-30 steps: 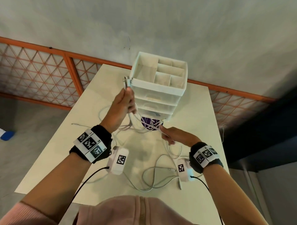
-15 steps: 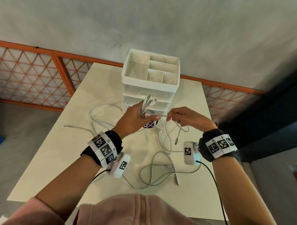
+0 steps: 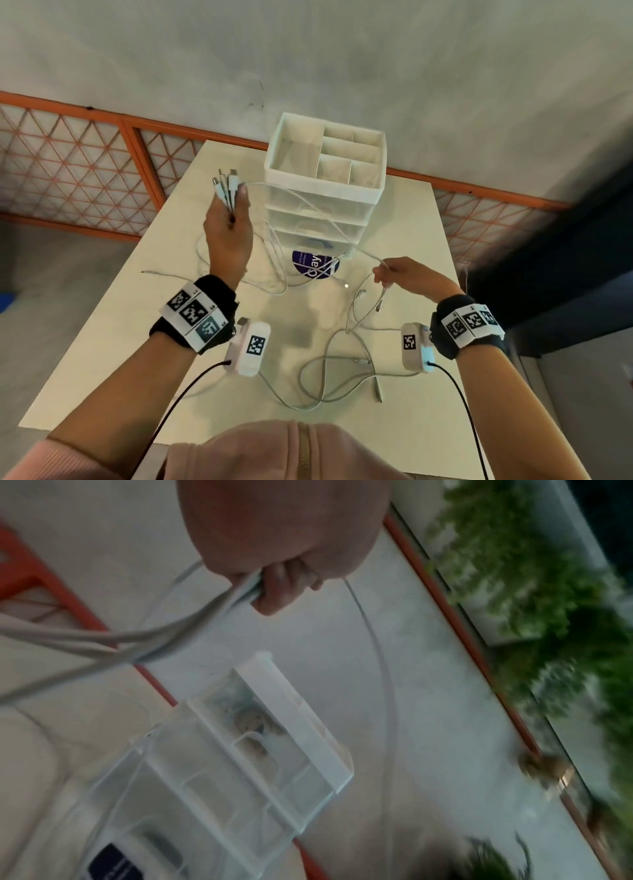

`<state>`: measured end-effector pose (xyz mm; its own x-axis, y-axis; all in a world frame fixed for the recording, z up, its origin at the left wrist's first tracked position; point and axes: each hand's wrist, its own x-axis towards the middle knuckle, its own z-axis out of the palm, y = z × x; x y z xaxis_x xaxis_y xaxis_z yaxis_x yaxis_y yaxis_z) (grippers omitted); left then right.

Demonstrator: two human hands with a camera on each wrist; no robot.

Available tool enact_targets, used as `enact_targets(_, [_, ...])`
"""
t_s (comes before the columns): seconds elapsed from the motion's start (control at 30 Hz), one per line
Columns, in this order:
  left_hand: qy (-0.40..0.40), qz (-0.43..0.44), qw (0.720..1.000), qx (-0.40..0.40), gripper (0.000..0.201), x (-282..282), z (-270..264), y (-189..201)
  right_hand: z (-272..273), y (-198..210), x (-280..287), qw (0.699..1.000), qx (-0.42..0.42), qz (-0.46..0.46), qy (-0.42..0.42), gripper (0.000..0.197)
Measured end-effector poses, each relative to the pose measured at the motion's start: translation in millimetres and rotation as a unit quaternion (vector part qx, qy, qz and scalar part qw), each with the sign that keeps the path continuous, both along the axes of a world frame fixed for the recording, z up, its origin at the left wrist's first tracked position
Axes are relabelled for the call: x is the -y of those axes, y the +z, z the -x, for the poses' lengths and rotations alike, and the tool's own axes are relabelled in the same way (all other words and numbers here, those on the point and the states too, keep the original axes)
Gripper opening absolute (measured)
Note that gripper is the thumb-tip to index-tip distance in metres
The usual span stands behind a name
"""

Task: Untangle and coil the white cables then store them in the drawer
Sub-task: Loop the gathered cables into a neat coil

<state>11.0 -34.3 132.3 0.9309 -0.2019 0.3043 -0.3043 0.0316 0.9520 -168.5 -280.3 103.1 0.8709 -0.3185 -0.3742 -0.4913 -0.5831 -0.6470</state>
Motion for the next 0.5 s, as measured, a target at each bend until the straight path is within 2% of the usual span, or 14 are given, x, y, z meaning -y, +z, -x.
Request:
enact_targets(0.07, [0.035, -0.024, 0.999, 0.005, 0.025, -6, -8, 1, 6, -9, 6, 1.0, -0.001, -0.007, -0.017, 0.028])
enact_targets(0.13, [0.067, -0.079, 0.995, 0.005, 0.021, -7, -10, -3, 6, -10, 8, 0.997, 0.048, -0.04, -0.05, 0.029])
enact_targets(0.23, [0.072, -0.111, 0.99, -0.05, 0.033, -2, -2, -9, 0, 5, 6, 0.989, 0.107, -0.044, -0.09, 0.031])
enact_targets(0.3, [0.043, -0.113, 0.991, -0.05, 0.041, 2, 10, -8, -6, 21, -2, 0.992, 0.107, -0.005, -0.064, 0.032])
enact_targets(0.37, [-0.012, -0.108, 0.994, -0.003, 0.045, 8, 24, -5, -11, 38, -17, 0.997, 0.076, 0.027, -0.011, 0.033])
enact_targets(0.43, [-0.073, -0.112, 0.99, 0.045, 0.045, 14, 37, -2, -17, 52, -36, 0.998, 0.045, 0.024, 0.042, 0.034])
enact_targets(0.5, [-0.143, -0.117, 0.981, 0.051, 0.042, 19, 46, -1, -25, 63, -54, 0.995, 0.014, 0.012, 0.1, 0.035])
